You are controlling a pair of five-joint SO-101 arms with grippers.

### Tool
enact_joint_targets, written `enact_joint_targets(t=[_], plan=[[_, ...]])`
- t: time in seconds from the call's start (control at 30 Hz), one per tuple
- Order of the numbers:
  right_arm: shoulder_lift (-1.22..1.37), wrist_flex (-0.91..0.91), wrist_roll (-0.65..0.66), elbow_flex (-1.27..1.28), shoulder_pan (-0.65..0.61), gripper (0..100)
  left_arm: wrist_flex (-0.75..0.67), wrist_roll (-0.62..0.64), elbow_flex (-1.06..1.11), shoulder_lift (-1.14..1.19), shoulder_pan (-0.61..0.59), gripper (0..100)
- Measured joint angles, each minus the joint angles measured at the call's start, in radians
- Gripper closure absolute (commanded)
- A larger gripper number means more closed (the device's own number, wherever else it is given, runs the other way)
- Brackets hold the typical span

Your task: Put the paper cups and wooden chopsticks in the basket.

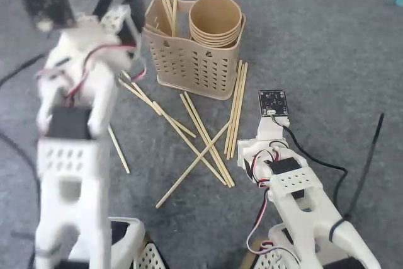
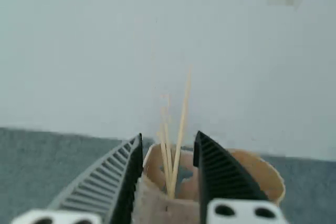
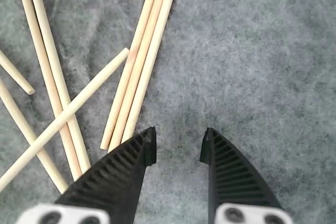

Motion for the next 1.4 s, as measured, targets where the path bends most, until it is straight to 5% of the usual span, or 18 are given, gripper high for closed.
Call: enact_joint_targets(t=[0.17,0.27,0.5,0.77,1.4], plan=[[0.0,0.0,0.0,0.0,0.0,84.4,0.456,0.0,0.003,-0.155,-0.091,85],[0.0,0.0,0.0,0.0,0.0,84.3,0.522,0.0,0.08,-0.173,-0.195,85],[0.0,0.0,-0.058,0.0,0.057,84.1,0.195,0.003,0.546,-0.173,-0.394,85],[0.0,0.0,-0.158,0.0,0.109,84.0,-0.273,0.0,1.034,-0.173,-0.413,85],[0.127,-0.005,-0.149,-0.249,0.025,84.2,-0.313,0.0,1.06,-0.173,-0.419,85]])
